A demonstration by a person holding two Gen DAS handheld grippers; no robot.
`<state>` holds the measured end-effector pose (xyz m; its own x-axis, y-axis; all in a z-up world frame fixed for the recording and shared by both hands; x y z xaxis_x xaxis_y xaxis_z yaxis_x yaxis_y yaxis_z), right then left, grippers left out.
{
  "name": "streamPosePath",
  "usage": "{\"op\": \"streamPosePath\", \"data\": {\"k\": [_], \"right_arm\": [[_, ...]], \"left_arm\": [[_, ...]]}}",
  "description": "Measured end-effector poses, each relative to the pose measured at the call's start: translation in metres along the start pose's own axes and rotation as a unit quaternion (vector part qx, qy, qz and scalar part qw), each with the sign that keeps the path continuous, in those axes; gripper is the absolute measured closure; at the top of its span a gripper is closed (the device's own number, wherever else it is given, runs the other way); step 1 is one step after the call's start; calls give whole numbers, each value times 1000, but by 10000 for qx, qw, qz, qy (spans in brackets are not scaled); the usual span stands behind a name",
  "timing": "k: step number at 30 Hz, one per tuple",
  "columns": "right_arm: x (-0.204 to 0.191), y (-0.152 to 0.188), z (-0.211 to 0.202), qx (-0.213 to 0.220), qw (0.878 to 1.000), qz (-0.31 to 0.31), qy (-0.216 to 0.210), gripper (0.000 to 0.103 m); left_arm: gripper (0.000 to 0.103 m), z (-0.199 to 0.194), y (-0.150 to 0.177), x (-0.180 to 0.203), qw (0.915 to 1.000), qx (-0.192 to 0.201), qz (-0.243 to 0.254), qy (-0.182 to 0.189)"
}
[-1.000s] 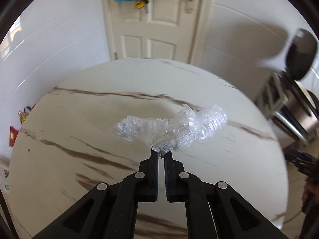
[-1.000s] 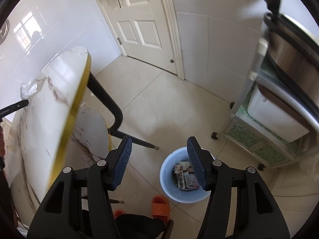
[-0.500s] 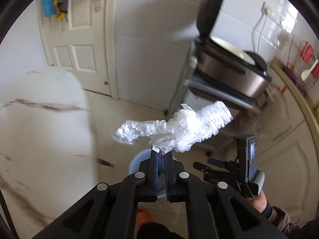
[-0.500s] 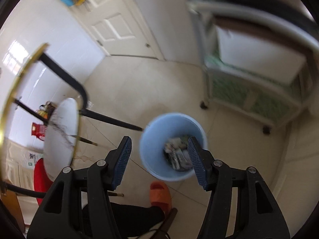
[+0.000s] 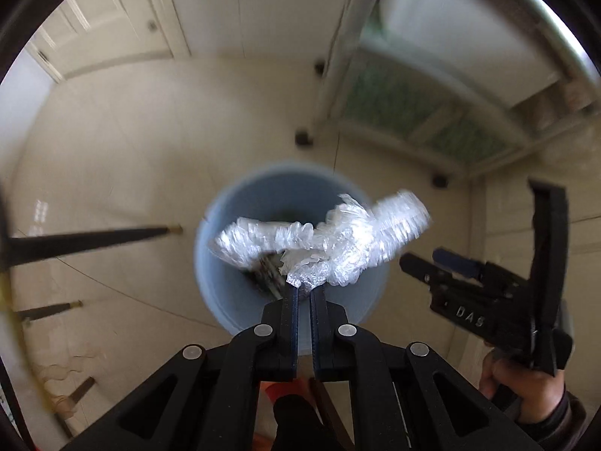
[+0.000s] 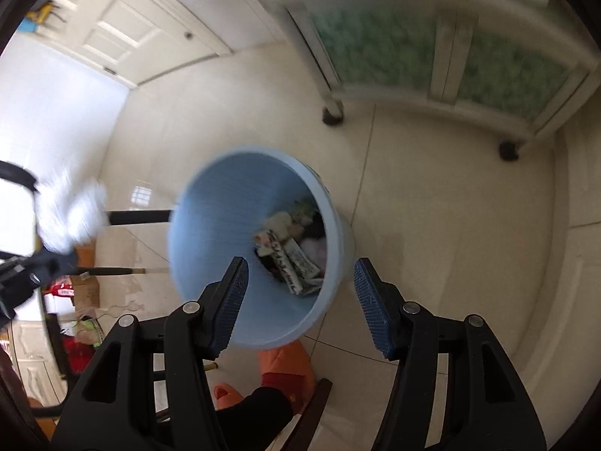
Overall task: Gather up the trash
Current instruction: 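Grasp the clear plastic bag with the left tool and carry it over the bin, then open the left tool to drop the plastic bag into the bin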
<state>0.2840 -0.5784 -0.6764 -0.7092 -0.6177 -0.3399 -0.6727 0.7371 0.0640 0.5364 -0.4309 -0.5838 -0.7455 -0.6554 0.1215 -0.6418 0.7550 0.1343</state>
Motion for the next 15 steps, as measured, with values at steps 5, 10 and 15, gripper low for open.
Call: {"op": "streamPosePath", "data": {"k": [5, 10, 15], "right_arm": [[16, -10, 58, -347, 9991, 237, 45, 51], [24, -7, 98, -749, 9963, 337, 236, 76], [28, -4, 104, -783, 9962, 292, 228, 87]], "left_arm": [[101, 75, -29, -19, 9967, -793, -94, 112], [101, 109, -49, -33, 9942, -1070, -110, 43], [100, 120, -59, -35, 9933, -1146, -167, 7]]}}
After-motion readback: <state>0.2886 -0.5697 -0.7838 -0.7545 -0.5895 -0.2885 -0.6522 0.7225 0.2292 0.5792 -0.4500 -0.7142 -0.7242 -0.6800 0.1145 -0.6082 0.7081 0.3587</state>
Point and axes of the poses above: each gripper's, at about its wrist camera, not at the fingertips, and z roughly the way its jaws point, x to its right, y to its underside, the point moved 6 cm from there along z, roughly the way its jaws point, and after that the axes turned 12 degrees about -x, right-handed, at the moved point
